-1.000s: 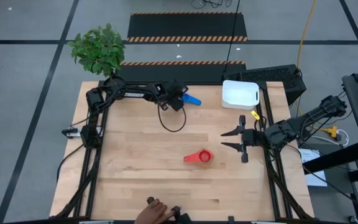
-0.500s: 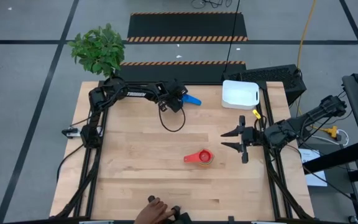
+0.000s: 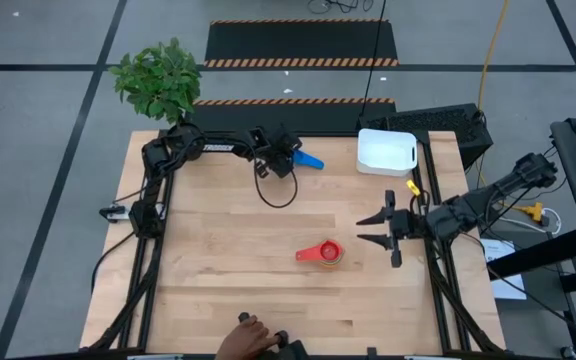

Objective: Nest measuring cups in basket
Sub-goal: Stack the blue measuring on top of the red measuring cup

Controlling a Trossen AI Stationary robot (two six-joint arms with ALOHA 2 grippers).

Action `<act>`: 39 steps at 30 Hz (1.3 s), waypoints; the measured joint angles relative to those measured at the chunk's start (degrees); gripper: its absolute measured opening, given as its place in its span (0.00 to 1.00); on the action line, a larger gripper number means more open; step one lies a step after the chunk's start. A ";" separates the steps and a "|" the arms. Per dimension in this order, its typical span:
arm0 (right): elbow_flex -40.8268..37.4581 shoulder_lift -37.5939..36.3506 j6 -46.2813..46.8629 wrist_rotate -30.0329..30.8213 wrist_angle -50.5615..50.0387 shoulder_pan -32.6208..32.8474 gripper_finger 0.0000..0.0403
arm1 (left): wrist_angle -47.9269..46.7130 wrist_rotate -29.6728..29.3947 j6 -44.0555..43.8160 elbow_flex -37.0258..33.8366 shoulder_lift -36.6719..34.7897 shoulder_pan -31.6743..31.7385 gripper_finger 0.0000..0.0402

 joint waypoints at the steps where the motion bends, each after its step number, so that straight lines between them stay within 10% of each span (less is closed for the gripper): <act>1: 0.00 0.00 0.00 0.00 0.00 0.00 0.33 | -0.50 0.06 0.12 0.22 0.17 0.03 0.33; 26: 0.00 0.00 0.80 -3.04 -0.02 0.92 0.33 | -12.37 -10.83 -10.57 0.71 -0.50 -2.03 0.02; 39: 0.00 1.50 -7.41 4.81 5.66 1.28 0.33 | -21.04 -8.84 -33.21 0.66 -22.11 -17.62 0.02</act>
